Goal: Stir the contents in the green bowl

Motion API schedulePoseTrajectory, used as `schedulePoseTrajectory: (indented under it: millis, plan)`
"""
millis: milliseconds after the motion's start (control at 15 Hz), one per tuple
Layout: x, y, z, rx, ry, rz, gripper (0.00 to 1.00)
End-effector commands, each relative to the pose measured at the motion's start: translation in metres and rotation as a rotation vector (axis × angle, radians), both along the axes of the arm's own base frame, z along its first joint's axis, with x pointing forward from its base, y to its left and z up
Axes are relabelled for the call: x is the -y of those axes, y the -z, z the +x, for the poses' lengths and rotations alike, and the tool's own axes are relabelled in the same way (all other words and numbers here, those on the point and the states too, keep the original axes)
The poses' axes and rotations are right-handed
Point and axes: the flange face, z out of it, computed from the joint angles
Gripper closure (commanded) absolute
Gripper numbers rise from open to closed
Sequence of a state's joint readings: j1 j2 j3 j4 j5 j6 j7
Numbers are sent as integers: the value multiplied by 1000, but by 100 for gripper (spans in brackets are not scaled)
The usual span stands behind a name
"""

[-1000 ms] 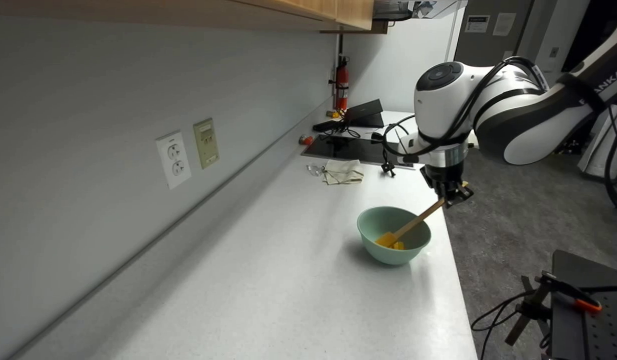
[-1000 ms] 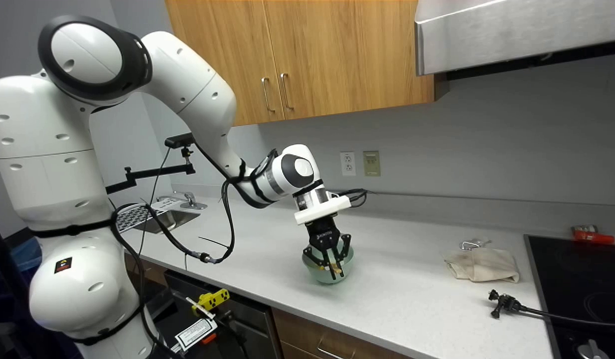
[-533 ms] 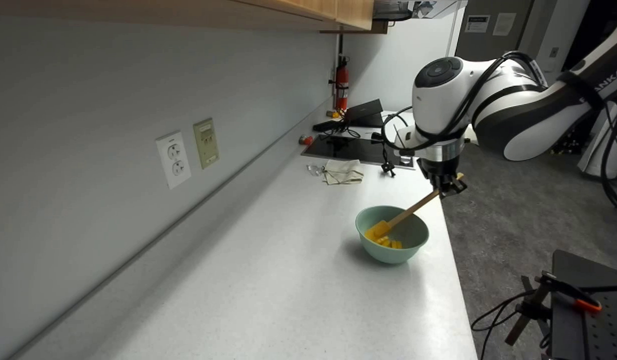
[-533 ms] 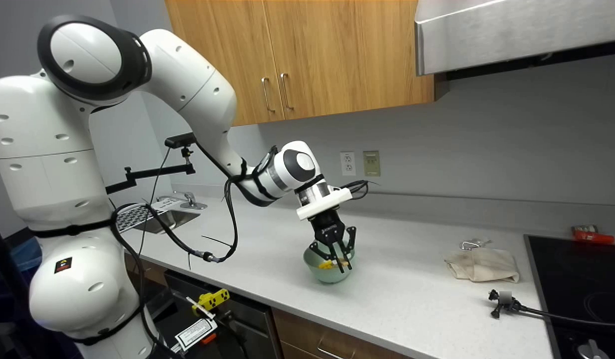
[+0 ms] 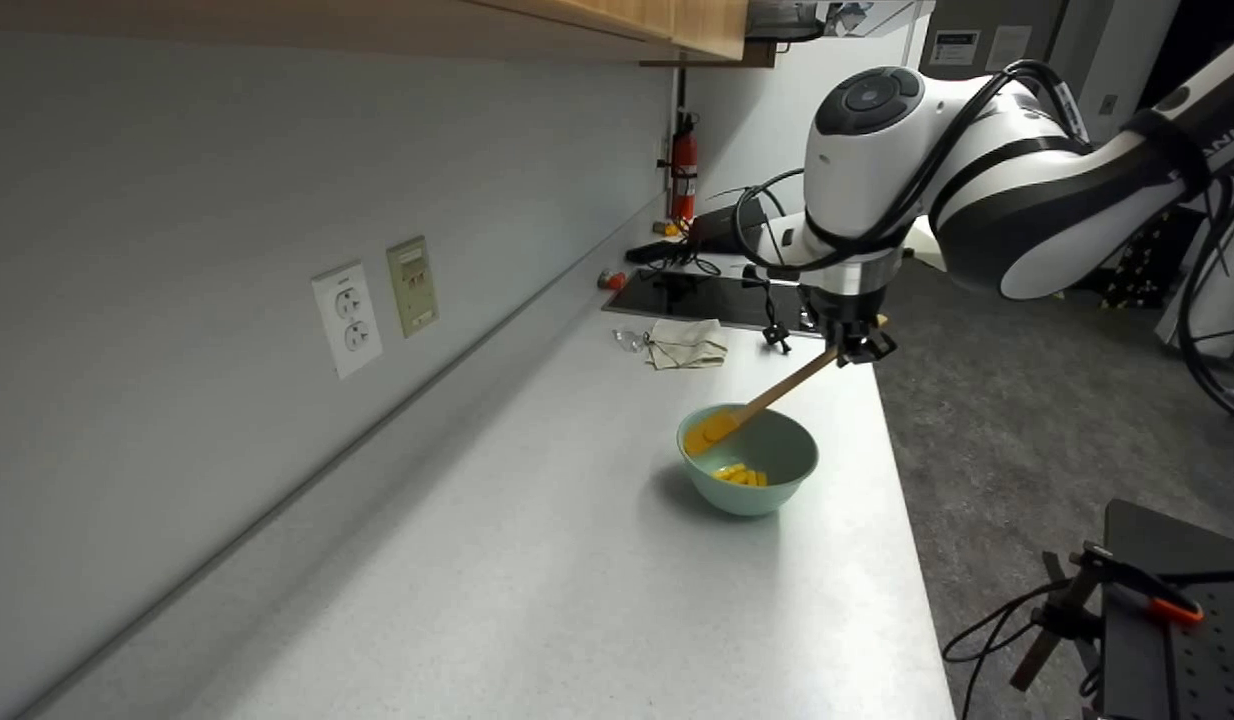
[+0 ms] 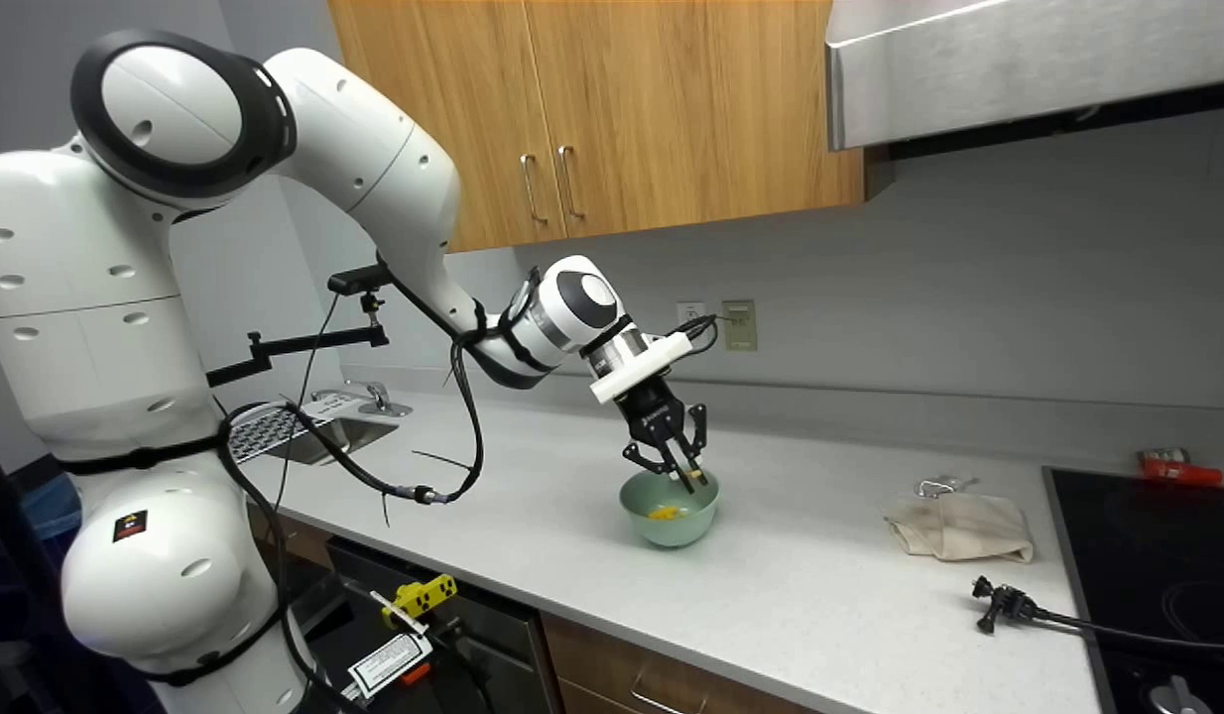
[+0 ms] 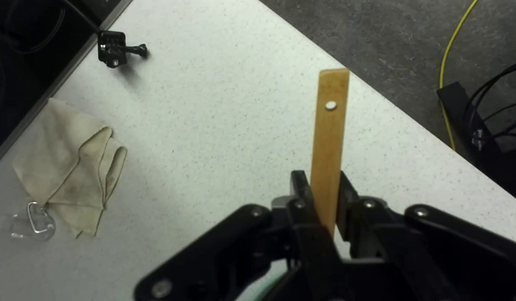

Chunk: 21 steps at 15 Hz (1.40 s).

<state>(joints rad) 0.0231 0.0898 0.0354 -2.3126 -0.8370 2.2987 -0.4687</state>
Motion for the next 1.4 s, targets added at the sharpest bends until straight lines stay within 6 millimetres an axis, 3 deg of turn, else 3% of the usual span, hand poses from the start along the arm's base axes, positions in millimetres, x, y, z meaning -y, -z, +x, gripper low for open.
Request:
schedulePoseTrajectory:
  millis: [0,467,1333]
  plan:
    - [-11,2,-11,-30,-88,-35,96]
    - [-6,16,-23,-74,-258,-186,96]
    - [-14,11,-14,139,-445,-398,96]
